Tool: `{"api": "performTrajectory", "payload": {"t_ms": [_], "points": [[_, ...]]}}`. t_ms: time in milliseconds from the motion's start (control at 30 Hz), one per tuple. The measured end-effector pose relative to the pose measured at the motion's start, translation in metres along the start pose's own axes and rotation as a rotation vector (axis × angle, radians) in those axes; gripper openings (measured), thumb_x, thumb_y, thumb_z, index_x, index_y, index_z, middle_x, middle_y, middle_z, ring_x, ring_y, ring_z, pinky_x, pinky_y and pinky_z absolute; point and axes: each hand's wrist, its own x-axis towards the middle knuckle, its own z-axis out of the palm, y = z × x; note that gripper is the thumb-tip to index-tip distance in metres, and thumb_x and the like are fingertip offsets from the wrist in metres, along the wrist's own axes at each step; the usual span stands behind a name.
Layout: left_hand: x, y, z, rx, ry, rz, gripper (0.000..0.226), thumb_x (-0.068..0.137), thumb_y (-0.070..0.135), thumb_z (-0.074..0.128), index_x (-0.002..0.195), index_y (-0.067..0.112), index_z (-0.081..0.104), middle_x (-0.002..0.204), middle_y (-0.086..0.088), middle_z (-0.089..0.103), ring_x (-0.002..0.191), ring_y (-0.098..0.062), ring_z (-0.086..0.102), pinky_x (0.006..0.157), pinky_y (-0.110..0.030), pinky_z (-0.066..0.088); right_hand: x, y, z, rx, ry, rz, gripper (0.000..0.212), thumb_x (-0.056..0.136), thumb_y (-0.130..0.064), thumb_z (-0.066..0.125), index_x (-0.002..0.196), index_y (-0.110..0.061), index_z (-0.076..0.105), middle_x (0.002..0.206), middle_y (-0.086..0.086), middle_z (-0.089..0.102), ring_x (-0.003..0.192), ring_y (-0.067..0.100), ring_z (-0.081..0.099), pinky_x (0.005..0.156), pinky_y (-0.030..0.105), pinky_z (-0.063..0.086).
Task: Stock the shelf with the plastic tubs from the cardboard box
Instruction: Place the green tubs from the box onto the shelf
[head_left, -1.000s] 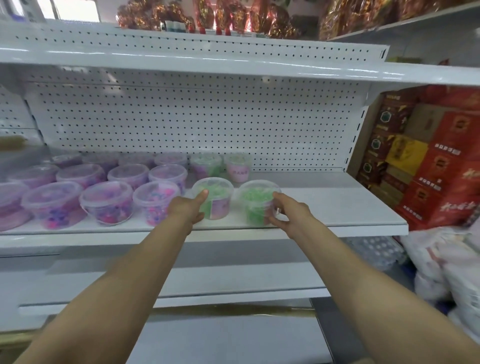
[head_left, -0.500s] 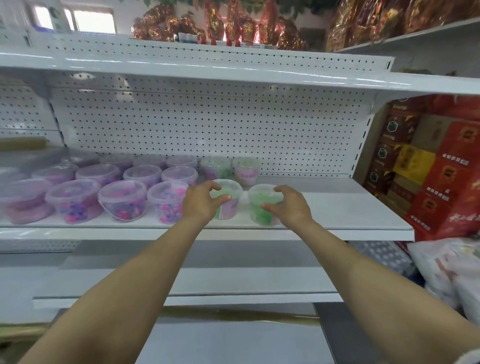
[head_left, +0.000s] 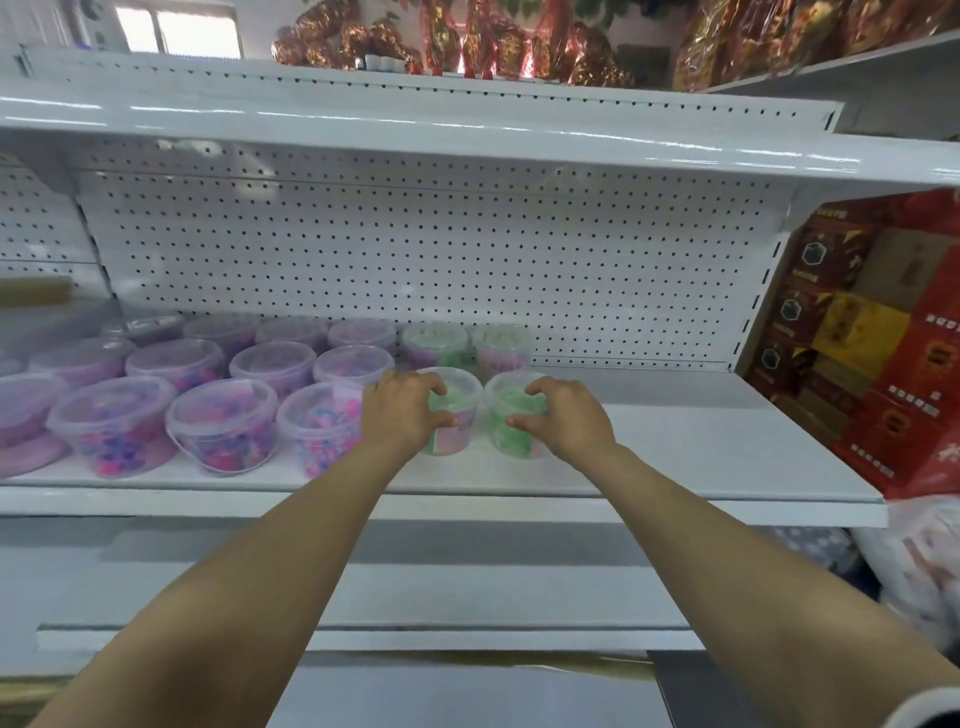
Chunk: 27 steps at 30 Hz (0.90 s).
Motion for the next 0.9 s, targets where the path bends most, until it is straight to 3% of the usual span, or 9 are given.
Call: {"api": "performTrajectory", "payload": {"t_ms": [233, 433, 667, 900], "points": [[0.046, -0.01, 0.011, 0.026, -0.025, -0.052, 0.043, 0.073, 0.054, 0.072, 0.109, 0.032, 0.063, 0.112, 0.002, 0.068, 0.112, -0.024, 0.053, 0.088, -0.036, 0.035, 0.043, -0.005, 0.02, -0.147, -0.019, -0.104, 0.058, 0.089, -0.055, 0.062, 0.132, -0.017, 0.056, 0.131, 0.008, 0.057, 0.126, 0.023, 0.048, 0.088, 0.037, 0.05], [0.072, -0.005, 0.017, 0.081, -0.087, -0.084, 0.059, 0.071, 0.06, 0.072, 0.12, 0.03, 0.059, 0.117, -0.004, 0.065, 0.115, -0.028, 0.054, 0.097, -0.034, 0.037, 0.066, 0.0, 0.034, -0.32, 0.006, -0.179, 0.057, 0.095, -0.057, 0.048, 0.13, -0.013, 0.054, 0.126, 0.007, 0.062, 0.125, 0.025, 0.047, 0.083, 0.039, 0.05], [0.072, -0.004, 0.016, 0.057, -0.125, -0.104, 0.064, 0.071, 0.06, 0.072, 0.125, 0.029, 0.056, 0.124, -0.005, 0.061, 0.118, -0.029, 0.051, 0.097, -0.033, 0.038, 0.067, 0.0, 0.031, -0.334, -0.022, -0.192, 0.061, 0.093, -0.058, 0.049, 0.133, -0.013, 0.051, 0.13, 0.007, 0.06, 0.127, 0.026, 0.046, 0.088, 0.039, 0.049], [0.037, 0.004, -0.008, -0.129, -0.005, -0.072, 0.063, 0.078, 0.059, 0.065, 0.13, 0.024, 0.054, 0.126, -0.008, 0.061, 0.118, -0.032, 0.051, 0.094, -0.04, 0.045, 0.029, -0.011, -0.014, -0.219, -0.036, -0.126, 0.065, 0.094, -0.063, 0.043, 0.144, -0.021, 0.041, 0.148, 0.004, 0.046, 0.137, 0.026, 0.038, 0.103, 0.041, 0.042]]}}
